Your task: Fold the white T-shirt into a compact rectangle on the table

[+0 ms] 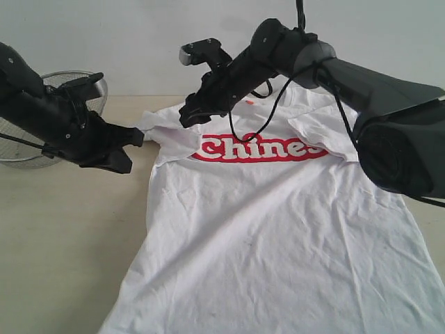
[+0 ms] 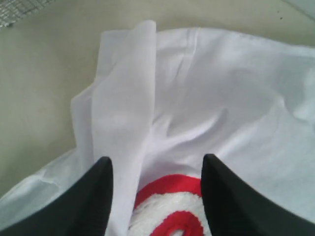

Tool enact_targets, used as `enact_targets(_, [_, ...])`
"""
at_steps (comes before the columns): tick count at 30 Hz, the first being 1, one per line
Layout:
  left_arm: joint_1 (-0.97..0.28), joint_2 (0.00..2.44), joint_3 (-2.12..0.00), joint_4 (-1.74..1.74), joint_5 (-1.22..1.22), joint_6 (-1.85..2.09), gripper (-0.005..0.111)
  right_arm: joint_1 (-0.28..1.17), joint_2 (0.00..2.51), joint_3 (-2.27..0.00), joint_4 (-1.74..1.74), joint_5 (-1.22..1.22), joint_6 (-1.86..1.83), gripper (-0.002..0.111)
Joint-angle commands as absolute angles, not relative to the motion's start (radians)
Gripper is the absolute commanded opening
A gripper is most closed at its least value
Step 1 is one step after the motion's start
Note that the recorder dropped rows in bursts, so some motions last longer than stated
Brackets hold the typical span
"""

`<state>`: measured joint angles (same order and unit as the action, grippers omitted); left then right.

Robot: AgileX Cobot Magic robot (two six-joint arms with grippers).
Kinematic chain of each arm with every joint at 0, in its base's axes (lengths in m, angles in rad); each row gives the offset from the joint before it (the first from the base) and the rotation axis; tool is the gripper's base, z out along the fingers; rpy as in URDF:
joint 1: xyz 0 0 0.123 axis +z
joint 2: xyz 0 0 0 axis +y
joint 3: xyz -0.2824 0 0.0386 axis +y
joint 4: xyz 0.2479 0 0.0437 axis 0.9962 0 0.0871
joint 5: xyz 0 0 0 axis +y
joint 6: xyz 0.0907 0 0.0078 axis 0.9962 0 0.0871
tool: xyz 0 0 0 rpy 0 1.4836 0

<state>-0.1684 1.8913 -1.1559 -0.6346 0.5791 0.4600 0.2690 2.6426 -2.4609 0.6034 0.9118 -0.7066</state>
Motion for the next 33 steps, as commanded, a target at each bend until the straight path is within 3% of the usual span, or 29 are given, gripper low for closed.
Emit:
enact_targets(1, [-0.174, 1.883, -1.151, -0.654, 0.561, 0.477, 0.004, 0.267, 2.643, -2.466, 0.644, 0.999, -0.721, 0.048])
enact_targets(33, [-0.174, 1.883, -1.151, -0.664, 0.564, 0.482, 0.004, 0.29, 2.644, -2.466, 0.666, 0.988, -0.761, 0.048])
